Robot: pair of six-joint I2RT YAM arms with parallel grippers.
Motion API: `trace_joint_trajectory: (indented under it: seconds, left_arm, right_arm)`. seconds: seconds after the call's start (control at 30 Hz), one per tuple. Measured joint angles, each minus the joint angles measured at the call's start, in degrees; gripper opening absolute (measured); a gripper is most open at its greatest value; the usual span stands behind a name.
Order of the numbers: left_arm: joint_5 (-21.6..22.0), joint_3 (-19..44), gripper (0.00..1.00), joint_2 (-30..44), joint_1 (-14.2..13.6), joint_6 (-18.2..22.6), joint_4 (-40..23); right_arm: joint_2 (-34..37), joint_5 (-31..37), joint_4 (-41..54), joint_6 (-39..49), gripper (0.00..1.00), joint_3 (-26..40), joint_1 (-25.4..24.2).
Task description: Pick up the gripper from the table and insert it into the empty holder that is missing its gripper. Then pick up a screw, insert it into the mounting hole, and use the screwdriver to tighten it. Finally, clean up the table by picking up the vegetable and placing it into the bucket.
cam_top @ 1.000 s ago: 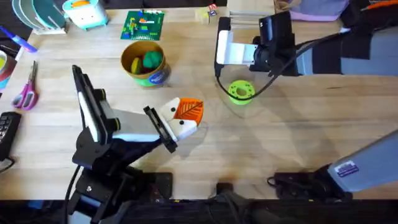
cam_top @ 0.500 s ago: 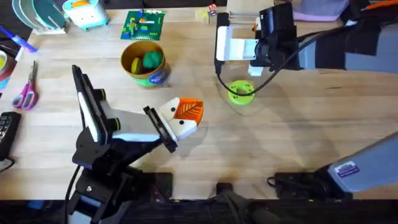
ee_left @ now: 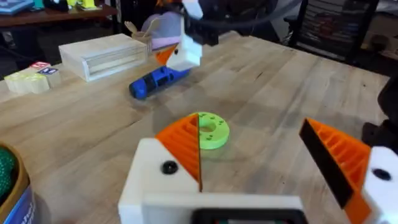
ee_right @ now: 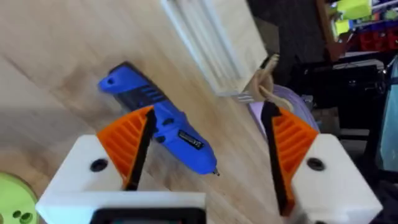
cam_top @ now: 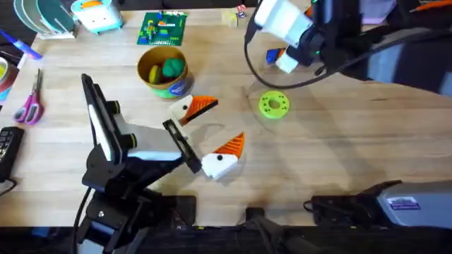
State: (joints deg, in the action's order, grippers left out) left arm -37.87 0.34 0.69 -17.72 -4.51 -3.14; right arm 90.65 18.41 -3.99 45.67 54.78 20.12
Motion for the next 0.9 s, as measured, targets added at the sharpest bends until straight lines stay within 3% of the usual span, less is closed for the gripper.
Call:
trace_joint_trajectory:
  seconds: [0.23,0.3,0.37,0.47,0.57,0.73,0.9]
  left_arm:
    - [1.04,0.00,0.991,0.00,0.00,-0.26,1.00]
    - [2.73,0.09,0.991,0.00,0.00,-2.00,2.25]
    - [5.97,1.11,0.991,0.00,0.00,-5.24,-0.37]
    - [11.62,6.20,0.991,0.00,0.00,-8.47,-10.52]
    - [18.06,15.60,0.991,0.65,0.00,-9.72,-23.37]
    - [28.76,37.10,0.991,7.56,0.00,-7.79,-41.59]
    - [40.19,57.94,0.991,20.60,0.00,-5.83,-62.17]
  right_arm:
    - [-12.13,0.24,-0.24,-14.72,0.994,0.02,0.00]
    - [-13.85,0.25,-0.24,-17.13,0.994,0.02,0.00]
    - [-14.71,0.25,-0.20,-18.67,0.994,0.02,0.05]
    - [-14.93,0.40,-0.20,-20.16,0.994,0.00,0.55]
    - [-14.93,0.40,-0.22,-20.76,0.993,0.00,1.59]
    - [-14.93,0.40,-0.22,-21.29,0.994,0.00,2.87]
    - [-14.93,0.40,-0.22,-21.47,0.994,0.00,2.97]
